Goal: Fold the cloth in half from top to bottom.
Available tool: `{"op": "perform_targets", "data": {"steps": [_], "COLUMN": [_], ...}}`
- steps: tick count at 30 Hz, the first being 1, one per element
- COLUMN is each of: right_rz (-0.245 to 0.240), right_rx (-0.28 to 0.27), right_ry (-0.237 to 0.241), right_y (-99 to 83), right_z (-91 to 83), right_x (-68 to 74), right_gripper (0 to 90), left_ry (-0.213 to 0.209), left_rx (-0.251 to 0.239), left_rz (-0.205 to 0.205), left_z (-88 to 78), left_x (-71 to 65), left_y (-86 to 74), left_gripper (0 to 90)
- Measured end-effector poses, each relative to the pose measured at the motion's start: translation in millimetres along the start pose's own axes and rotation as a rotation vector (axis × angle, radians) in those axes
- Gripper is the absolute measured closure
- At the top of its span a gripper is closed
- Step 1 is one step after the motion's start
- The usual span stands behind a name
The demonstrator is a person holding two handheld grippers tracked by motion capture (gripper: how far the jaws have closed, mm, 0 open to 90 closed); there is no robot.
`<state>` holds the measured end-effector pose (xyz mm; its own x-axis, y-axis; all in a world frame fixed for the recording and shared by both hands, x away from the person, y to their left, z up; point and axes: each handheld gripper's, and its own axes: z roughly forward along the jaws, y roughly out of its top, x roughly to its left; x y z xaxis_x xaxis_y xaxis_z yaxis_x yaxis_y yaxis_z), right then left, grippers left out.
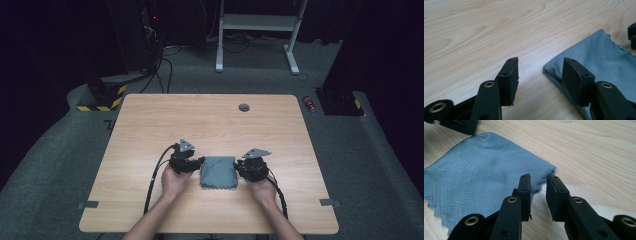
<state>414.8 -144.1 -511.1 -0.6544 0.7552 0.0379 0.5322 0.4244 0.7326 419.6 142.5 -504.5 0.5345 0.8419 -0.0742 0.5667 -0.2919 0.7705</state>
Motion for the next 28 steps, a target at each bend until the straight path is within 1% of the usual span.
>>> {"op": "perform_targets", "data": {"steps": [1,2,3,4,5,6,7,8,9,10,11,12,13,14,15,16,17,19,20,28], "right_rz": [0.01,0.019,0.019,0.024,0.038,0.038,0.051,0.075,0.075,0.091,0.112,0.108,0.108,0.115,0.115,0.115,0.12,0.138,0.143,0.148], "right_rx": [-0.004,-0.007,-0.007,-0.005,-0.002,-0.002,-0.002,-0.009,-0.009,-0.015,-0.016,-0.011,-0.011,-0.012,-0.012,-0.012,-0.01,-0.007,-0.004,-0.002], "right_ry": [-0.009,-0.033,-0.033,-0.052,-0.107,-0.107,-0.124,-0.165,-0.165,-0.178,-0.207,-0.221,-0.221,-0.228,-0.231,-0.231,-0.234,-0.225,-0.229,-0.234], "right_y": [-3.9,-10.9,-10.9,-14.8,-29.3,-29.3,-34.3,-46.1,-46.1,-50.7,-58.1,-60.9,-60.9,-62.9,-63.1,-63.1,-63.2,-63.3,-63.2,-63.1], "right_z": [-6.1,-14.0,-14.0,-17.9,-28.9,-28.9,-32.4,-41.2,-41.2,-45.1,-50.7,-51.4,-51.4,-53.3,-53.4,-53.4,-53.5,-53.3,-53.1,-52.9], "right_x": [-3.4,-8.4,-8.4,-10.3,-17.3,-17.3,-19.7,-27.0,-27.0,-30.1,-34.1,-35.0,-35.0,-35.7,-35.8,-35.8,-35.6,-37.0,-36.2,-37.1], "right_gripper": [70.8,67.8,67.8,66.7,65.3,65.3,64.7,62.7,62.7,61.5,59.4,57.8,57.8,54.3,52.8,52.8,50.9,44.2,43.0,40.5], "left_ry": [0.003,0.02,0.02,0.044,0.076,0.076,0.095,0.108,0.116,0.126,0.143,0.149,0.149,0.162,0.163,0.163,0.164,0.162,0.162,0.162], "left_rx": [-0.004,-0.017,-0.017,-0.019,-0.006,-0.006,0.009,0.014,0.009,0.009,0.004,0.005,0.005,0.015,0.021,0.021,0.025,0.026,0.026,0.027], "left_rz": [0.004,0.013,0.013,0.019,0.012,0.012,0.0,-0.008,-0.027,-0.043,-0.054,-0.054,-0.054,-0.054,-0.045,-0.045,-0.04,-0.041,-0.041,-0.041], "left_z": [-5.5,-18.0,-18.0,-27.0,-33.7,-33.7,-38.9,-41.9,-45.4,-49.5,-53.7,-54.3,-54.3,-55.0,-55.1,-55.1,-54.6,-54.4,-54.4,-54.4], "left_x": [2.0,7.1,7.1,12.7,20.1,20.1,27.2,31.4,35.9,41.2,46.9,48.2,48.2,49.4,48.7,48.7,47.4,46.7,46.7,46.4], "left_y": [-2.1,-9.6,-9.6,-19.3,-30.1,-30.1,-38.7,-43.8,-50.0,-56.2,-63.9,-66.6,-66.6,-70.3,-70.5,-70.5,-70.4,-70.4,-70.5,-70.6], "left_gripper": [46.3,45.1,44.7,44.7,43.4,42.9,42.9,42.3,42.3,42.2,41.1,40.3,38.9,36.6,34.9,33.4,33.4,30.7,30.3,29.7]}}
